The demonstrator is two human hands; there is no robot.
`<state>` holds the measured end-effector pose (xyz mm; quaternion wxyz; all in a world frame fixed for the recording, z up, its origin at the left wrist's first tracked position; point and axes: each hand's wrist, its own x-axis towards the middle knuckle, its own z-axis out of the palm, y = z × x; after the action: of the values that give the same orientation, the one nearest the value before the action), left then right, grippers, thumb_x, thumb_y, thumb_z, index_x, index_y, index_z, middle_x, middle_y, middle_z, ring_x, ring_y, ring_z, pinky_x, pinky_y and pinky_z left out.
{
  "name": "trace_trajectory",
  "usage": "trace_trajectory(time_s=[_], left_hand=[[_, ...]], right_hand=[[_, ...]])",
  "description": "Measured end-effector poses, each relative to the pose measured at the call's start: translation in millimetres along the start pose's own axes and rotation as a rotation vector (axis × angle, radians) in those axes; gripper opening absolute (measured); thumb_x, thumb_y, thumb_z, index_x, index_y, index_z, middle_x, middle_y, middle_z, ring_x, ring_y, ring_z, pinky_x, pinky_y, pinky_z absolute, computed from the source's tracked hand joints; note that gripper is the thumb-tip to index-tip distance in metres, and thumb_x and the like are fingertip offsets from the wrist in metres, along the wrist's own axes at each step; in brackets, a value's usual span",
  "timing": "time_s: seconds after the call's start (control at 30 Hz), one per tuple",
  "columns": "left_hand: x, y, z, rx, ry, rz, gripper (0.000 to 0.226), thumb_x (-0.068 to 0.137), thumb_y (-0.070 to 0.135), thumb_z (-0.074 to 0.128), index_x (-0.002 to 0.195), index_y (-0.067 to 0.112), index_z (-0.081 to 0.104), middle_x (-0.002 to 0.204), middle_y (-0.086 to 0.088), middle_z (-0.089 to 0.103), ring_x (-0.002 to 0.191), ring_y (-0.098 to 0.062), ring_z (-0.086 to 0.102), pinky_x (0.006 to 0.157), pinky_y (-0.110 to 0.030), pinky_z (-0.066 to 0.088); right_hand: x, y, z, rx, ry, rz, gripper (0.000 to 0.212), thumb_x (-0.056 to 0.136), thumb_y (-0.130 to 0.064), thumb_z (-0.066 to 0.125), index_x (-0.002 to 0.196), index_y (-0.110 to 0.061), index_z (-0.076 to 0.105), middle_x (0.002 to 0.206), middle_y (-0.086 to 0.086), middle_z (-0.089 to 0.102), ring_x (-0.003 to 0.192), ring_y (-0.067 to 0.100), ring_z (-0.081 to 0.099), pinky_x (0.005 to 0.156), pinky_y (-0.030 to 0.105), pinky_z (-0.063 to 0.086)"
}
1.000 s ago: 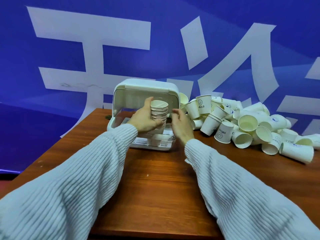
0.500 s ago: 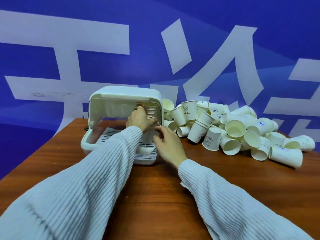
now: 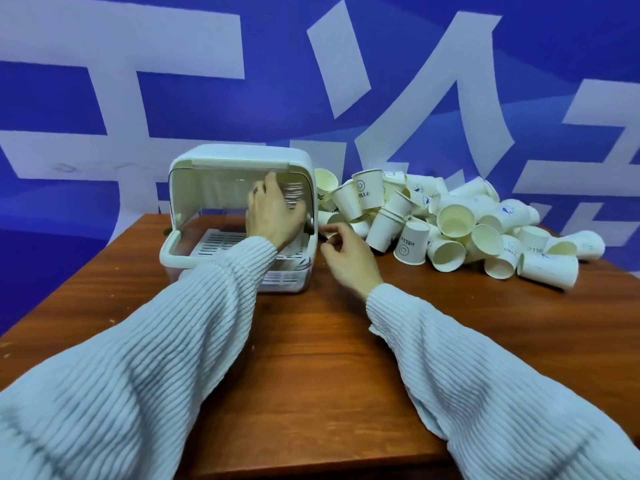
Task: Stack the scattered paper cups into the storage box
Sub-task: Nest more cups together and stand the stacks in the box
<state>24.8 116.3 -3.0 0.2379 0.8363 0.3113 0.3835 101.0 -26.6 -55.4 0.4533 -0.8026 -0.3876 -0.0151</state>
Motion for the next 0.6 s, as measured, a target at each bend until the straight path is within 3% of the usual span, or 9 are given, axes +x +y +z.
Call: trace_trajectory(time_s=[0.1,0.2,0.3,0.43,0.6], left_hand=[[-24.0,18.1,3.5,-0.035,0.073,0.15,0.052,0.091,0.031,0.062,0.137,0.01,0.051,0.136,-0.014,0.054,0.133,-0.035,0.041,0.11,-0.049,0.038],[-48.4,34.6,16.3,-0.08,0.13,0.335,0.038,0.09,0.027,0.06,0.125,0.012,0.063,0.124,-0.009,0.062,0.121,-0.031,0.049,0.103,-0.042,0.041],[-74.7,47.3,37.8,-0.145,0.083,0.427,0.035,0.088,0.026,0.06,0.12,0.012,0.064,0.117,-0.006,0.065,0.112,-0.028,0.053,0.097,-0.039,0.044],[-118.7,57.0,70.4,-0.176,-0.054,0.396,0.039,0.089,0.028,0.059,0.125,0.011,0.062,0.12,-0.008,0.063,0.116,-0.029,0.053,0.101,-0.043,0.045],[-157.4,60.2,95.5,-0.211,-0.25,0.35,0.042,0.094,0.03,0.059,0.135,0.019,0.057,0.132,0.002,0.056,0.123,-0.017,0.047,0.104,-0.035,0.042]], right_hand=[[-6.8,11.3,-15.8,-0.038,0.023,0.067,0.035,0.095,-0.025,0.057,0.13,-0.024,0.062,0.109,-0.004,0.067,0.102,0.019,0.063,0.087,0.034,0.049],[-7.8,26.3,-35.0,-0.1,0.072,0.095,0.032,0.095,-0.025,0.057,0.126,-0.022,0.062,0.11,0.001,0.068,0.104,0.024,0.064,0.089,0.038,0.051],[-4.0,46.9,-61.8,-0.251,0.198,0.168,0.035,0.096,-0.026,0.056,0.13,-0.022,0.061,0.127,0.006,0.063,0.116,0.029,0.06,0.095,0.041,0.05],[-9.2,83.8,-105.6,-0.559,0.379,0.178,0.029,0.095,-0.023,0.058,0.119,-0.027,0.074,0.142,0.004,0.055,0.128,0.032,0.05,0.104,0.043,0.04],[-13.9,124.3,-140.1,-0.988,0.194,-0.004,0.022,0.091,-0.027,0.066,0.105,-0.028,0.082,0.153,0.0,0.052,0.143,0.032,0.037,0.11,0.047,0.033]])
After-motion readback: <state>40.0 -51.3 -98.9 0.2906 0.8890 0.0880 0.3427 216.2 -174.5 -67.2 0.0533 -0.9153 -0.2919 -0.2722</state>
